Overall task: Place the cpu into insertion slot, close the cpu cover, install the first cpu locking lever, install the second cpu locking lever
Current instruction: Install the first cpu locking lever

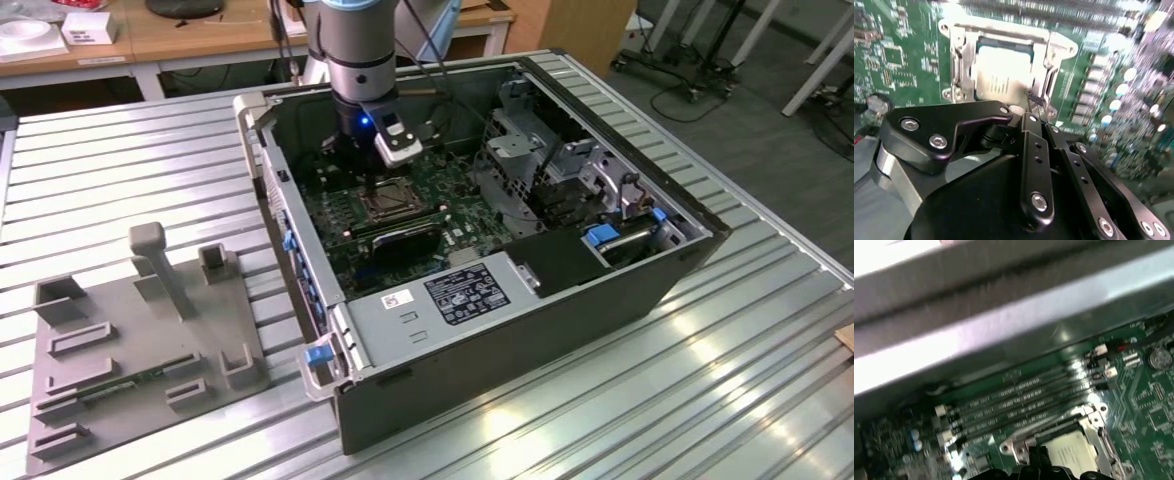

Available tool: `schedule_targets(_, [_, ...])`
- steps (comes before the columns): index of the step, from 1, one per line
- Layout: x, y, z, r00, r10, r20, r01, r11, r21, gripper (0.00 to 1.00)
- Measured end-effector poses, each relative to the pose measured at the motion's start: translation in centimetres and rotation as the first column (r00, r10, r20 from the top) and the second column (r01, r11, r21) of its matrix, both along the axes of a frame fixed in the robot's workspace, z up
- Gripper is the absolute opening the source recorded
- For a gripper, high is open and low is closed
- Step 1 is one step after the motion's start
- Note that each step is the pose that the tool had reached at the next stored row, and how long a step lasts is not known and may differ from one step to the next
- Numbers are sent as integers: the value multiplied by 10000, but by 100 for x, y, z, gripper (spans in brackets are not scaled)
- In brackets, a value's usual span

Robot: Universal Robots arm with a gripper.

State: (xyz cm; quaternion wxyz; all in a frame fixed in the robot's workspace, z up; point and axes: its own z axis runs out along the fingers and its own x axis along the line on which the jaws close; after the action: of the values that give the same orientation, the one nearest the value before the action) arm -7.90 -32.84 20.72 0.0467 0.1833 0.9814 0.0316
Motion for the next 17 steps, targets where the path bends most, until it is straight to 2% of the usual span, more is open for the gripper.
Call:
schedule_targets(1, [0, 0, 0, 10000, 52, -14, -52, 9998, -179, 11])
schedule_targets(2, [0, 0, 0, 9999, 102, -39, -103, 9995, -292, 11])
schedule_targets(4, [0, -1, 0, 9999, 126, -58, -128, 9995, -299, 11])
schedule_targets(10, [31, 0, -5, 9977, 665, -82, -668, 9973, -297, 11])
schedule_targets(13, [66, 0, -6, 9961, 873, -91, -875, 9957, -297, 11])
schedule_targets(17, [144, 0, -7, 9944, 1047, -140, -1051, 9940, -292, 11])
